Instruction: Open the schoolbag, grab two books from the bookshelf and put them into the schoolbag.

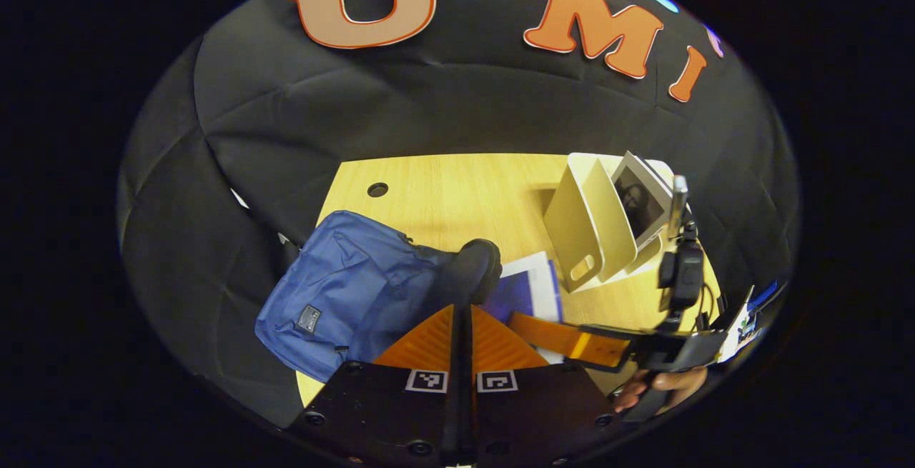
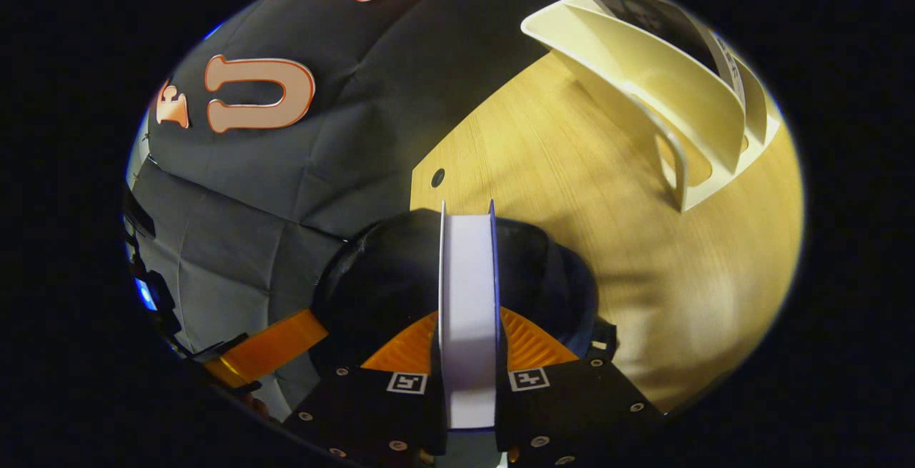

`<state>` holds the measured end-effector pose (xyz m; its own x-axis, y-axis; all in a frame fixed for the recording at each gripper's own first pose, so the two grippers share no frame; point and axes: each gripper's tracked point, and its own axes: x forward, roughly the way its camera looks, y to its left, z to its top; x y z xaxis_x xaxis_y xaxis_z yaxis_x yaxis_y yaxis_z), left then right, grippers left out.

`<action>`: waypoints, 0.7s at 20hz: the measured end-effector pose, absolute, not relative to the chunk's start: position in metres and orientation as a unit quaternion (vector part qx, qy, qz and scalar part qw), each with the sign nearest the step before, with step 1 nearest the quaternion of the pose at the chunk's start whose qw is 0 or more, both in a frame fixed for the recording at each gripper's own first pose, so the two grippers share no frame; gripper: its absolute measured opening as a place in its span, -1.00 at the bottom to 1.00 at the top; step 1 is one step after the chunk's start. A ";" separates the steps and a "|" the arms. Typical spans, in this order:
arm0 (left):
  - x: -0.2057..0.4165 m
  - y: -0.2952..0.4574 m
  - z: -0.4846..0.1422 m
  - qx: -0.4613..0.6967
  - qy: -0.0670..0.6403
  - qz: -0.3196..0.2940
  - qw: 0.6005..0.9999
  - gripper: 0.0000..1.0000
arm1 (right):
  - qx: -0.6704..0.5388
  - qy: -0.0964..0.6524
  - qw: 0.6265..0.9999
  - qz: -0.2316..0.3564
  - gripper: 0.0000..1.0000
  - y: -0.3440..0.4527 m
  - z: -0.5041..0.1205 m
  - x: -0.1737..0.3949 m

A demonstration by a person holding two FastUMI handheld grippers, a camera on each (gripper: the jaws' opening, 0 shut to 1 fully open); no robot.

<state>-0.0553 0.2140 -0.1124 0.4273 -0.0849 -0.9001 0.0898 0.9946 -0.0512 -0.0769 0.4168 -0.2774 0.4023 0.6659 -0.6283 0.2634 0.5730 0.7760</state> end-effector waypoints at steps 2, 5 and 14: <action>-0.057 0.210 -0.110 -0.006 0.538 -0.055 0.841 -0.99 | 0.456 0.520 0.710 0.135 -0.46 0.422 -0.281 -0.077; -0.057 0.203 -0.106 -0.012 0.545 -0.065 0.836 -0.99 | 0.471 0.511 0.706 0.137 -0.46 0.433 -0.289 -0.076; -0.057 0.175 -0.114 0.026 0.573 -0.104 0.813 -0.99 | 0.495 0.489 0.702 0.151 -0.46 0.453 -0.303 -0.076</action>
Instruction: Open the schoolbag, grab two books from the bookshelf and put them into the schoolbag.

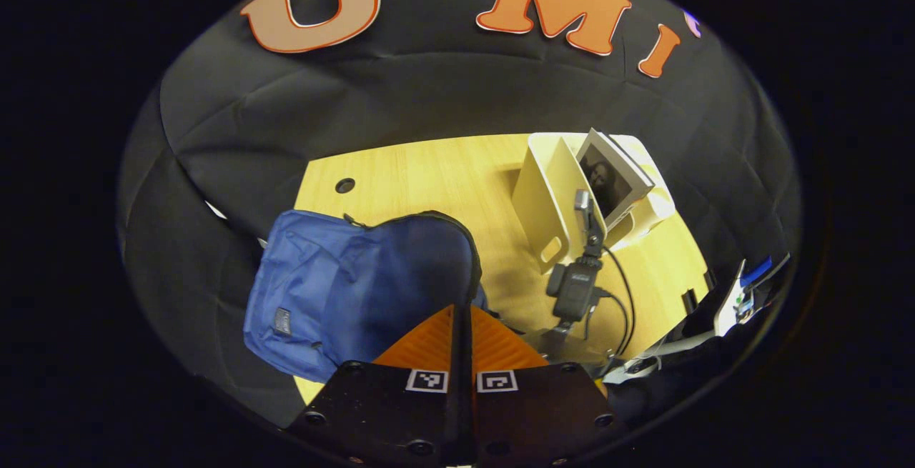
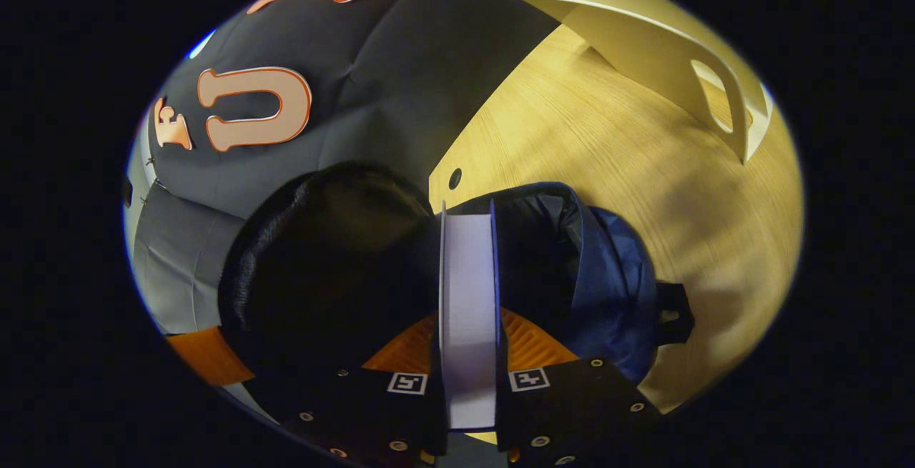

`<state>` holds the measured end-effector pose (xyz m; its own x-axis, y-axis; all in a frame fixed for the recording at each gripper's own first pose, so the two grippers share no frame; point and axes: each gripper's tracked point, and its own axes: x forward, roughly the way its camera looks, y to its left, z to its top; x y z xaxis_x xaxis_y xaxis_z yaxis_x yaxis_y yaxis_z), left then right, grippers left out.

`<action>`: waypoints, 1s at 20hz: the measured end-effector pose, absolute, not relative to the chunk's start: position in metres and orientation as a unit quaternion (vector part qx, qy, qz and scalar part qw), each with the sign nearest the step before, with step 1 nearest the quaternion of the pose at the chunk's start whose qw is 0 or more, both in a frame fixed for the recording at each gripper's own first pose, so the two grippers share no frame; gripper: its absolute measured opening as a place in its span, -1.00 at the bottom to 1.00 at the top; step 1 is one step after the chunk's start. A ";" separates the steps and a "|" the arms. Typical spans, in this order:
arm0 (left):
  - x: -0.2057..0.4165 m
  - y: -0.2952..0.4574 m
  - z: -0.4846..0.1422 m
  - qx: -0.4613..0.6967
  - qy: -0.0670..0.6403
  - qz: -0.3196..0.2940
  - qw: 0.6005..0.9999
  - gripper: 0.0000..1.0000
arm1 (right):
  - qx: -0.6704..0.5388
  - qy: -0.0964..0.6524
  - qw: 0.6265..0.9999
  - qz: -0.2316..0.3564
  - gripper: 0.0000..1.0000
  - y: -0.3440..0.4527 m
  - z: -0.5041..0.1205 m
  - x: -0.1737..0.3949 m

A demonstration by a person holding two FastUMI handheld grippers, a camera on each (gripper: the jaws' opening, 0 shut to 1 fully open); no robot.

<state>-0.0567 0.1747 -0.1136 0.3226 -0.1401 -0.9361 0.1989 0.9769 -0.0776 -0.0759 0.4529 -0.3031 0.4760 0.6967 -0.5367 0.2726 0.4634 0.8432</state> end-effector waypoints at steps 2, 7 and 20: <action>-0.058 0.176 -0.110 0.046 0.573 -0.113 0.811 -0.99 | 0.498 0.488 0.700 0.154 -0.46 0.455 -0.304 -0.076; -0.057 0.175 -0.124 0.028 0.580 -0.132 0.804 -0.99 | 0.510 0.503 0.678 0.166 -0.42 0.464 -0.310 -0.079; -0.054 0.207 -0.131 0.012 0.568 -0.120 0.814 -0.99 | 0.440 0.631 0.600 0.220 -0.15 0.479 -0.315 -0.116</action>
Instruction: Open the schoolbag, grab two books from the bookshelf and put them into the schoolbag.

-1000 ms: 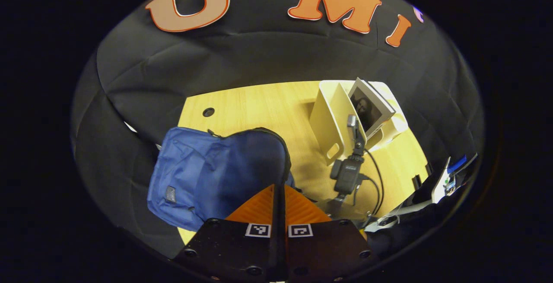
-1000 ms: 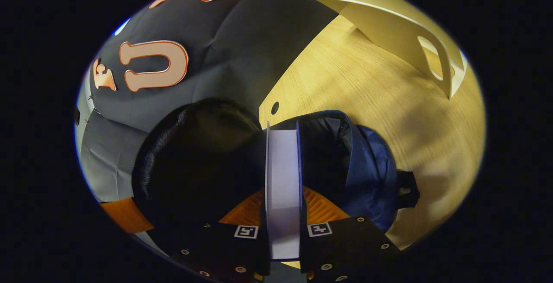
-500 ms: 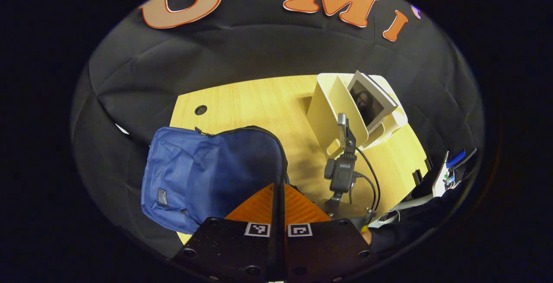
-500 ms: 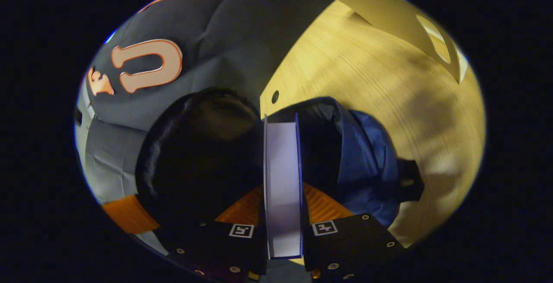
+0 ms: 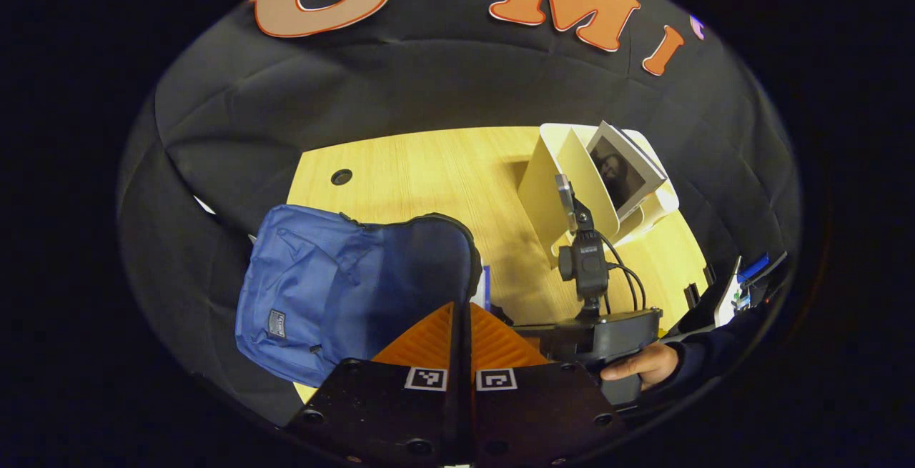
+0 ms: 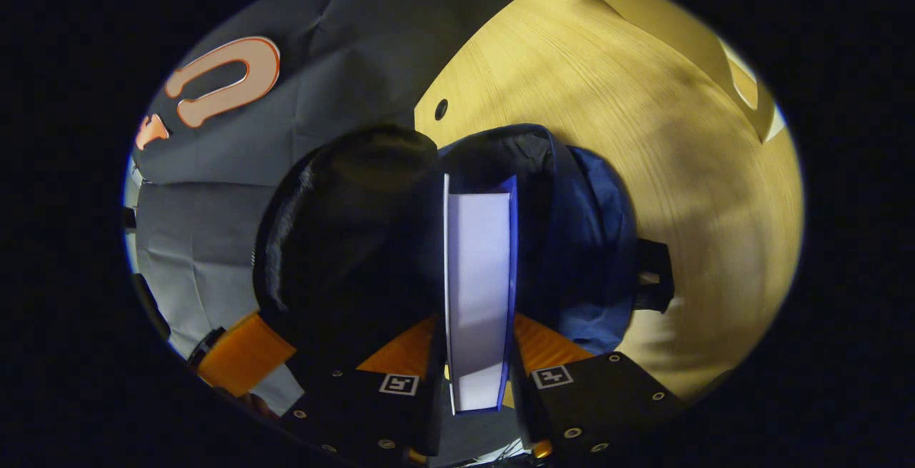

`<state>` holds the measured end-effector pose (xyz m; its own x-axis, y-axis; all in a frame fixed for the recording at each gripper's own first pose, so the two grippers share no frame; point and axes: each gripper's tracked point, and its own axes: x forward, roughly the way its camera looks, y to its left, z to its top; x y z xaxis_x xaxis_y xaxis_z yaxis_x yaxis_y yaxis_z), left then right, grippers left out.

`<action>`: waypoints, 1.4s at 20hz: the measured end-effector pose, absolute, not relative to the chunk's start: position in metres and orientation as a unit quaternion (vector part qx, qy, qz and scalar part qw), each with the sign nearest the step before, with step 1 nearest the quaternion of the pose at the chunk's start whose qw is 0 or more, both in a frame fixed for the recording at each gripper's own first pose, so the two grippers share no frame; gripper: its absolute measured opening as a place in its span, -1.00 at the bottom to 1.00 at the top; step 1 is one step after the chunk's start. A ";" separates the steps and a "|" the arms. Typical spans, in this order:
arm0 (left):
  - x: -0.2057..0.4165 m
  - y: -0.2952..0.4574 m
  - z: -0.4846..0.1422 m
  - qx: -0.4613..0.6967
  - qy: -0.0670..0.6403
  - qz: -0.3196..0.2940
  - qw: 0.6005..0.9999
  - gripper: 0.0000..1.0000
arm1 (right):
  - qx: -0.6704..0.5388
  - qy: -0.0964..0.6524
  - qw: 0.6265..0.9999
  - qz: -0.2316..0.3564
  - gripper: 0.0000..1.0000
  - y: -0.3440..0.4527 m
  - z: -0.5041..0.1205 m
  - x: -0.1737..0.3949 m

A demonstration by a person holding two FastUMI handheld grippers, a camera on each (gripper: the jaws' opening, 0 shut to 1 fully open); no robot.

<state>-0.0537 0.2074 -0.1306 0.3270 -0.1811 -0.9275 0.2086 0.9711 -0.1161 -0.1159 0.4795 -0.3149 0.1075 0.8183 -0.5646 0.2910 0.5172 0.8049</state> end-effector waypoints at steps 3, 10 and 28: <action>-0.057 0.203 -0.127 0.017 0.564 -0.129 0.815 -0.99 | 0.424 0.626 0.613 0.231 -0.07 0.482 -0.318 -0.118; -0.061 0.188 -0.124 0.053 0.562 -0.167 0.808 -0.99 | 0.459 0.560 0.647 0.240 -0.27 0.496 -0.313 -0.086; -0.055 0.210 -0.128 0.003 0.563 -0.143 0.814 -0.98 | 0.375 0.683 0.605 0.163 0.93 0.481 -0.349 -0.104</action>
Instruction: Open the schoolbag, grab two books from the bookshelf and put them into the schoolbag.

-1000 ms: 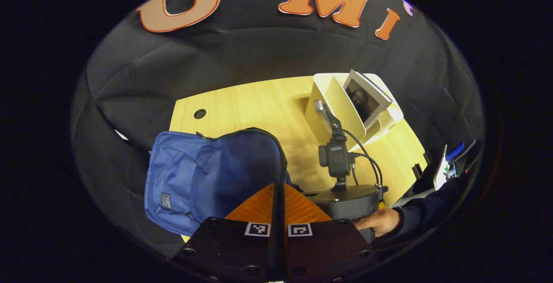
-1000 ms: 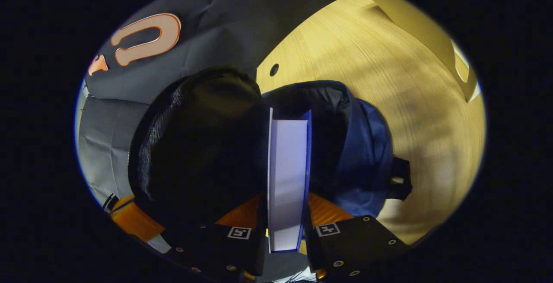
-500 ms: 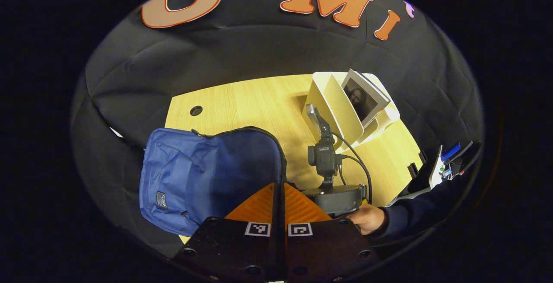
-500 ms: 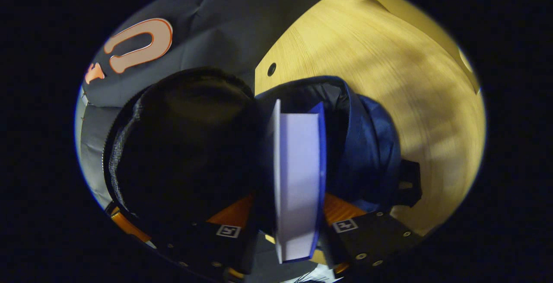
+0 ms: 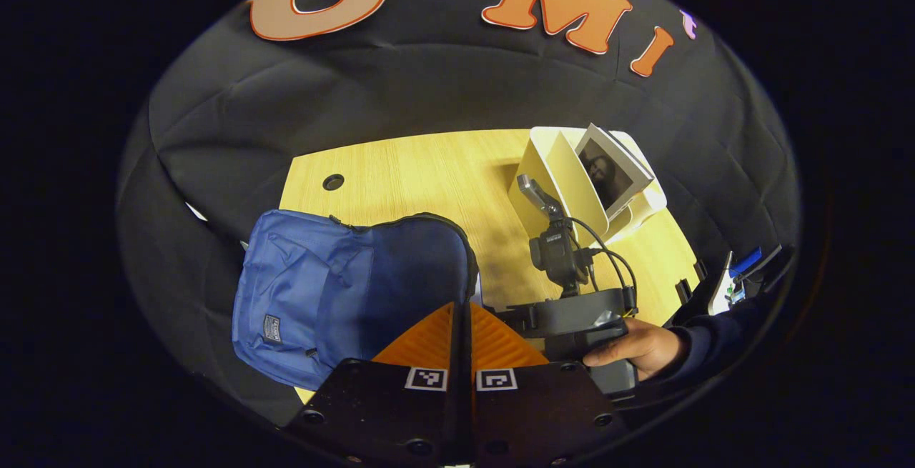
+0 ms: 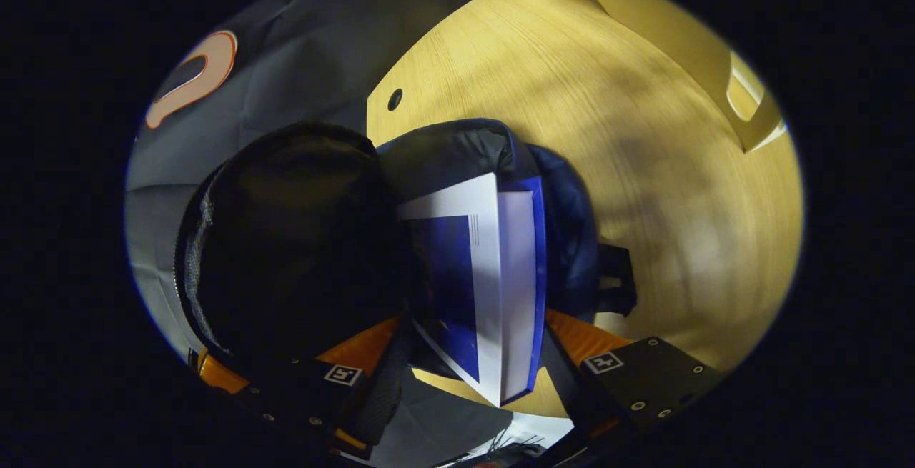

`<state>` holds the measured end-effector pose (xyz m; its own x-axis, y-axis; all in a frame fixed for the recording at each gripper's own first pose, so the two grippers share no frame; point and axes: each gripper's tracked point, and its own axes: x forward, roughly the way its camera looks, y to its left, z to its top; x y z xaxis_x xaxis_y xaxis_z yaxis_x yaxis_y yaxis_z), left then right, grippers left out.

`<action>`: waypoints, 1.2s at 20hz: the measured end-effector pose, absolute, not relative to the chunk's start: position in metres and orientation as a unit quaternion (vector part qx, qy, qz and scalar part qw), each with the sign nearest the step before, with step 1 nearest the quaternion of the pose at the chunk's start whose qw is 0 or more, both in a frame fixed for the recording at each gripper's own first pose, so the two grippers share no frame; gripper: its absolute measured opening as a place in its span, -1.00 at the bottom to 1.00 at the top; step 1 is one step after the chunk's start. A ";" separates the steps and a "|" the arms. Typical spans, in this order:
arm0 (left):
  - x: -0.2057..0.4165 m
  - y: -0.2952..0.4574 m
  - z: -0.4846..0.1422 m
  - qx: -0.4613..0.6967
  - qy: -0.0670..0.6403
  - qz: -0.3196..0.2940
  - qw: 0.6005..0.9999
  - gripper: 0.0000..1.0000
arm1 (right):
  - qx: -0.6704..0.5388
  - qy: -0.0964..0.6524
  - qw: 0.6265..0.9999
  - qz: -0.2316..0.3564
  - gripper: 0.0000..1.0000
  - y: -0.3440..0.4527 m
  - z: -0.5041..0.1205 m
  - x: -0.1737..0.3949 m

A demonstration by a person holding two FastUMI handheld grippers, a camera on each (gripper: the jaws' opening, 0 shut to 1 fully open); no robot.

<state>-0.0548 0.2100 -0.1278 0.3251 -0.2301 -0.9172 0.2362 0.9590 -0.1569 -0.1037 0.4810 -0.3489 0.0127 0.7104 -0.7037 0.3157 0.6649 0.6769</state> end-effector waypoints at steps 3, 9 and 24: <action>-0.056 0.210 -0.127 0.002 0.561 -0.141 0.816 -0.99 | 0.363 0.685 0.607 0.176 0.90 0.477 -0.344 -0.104; -0.059 0.209 -0.124 0.008 0.560 -0.146 0.815 -0.99 | 0.380 0.673 0.605 0.191 0.64 0.475 -0.348 -0.104; -0.064 0.196 -0.117 0.009 0.568 -0.178 0.803 -0.99 | 0.514 0.561 0.600 0.248 -0.26 0.496 -0.354 -0.064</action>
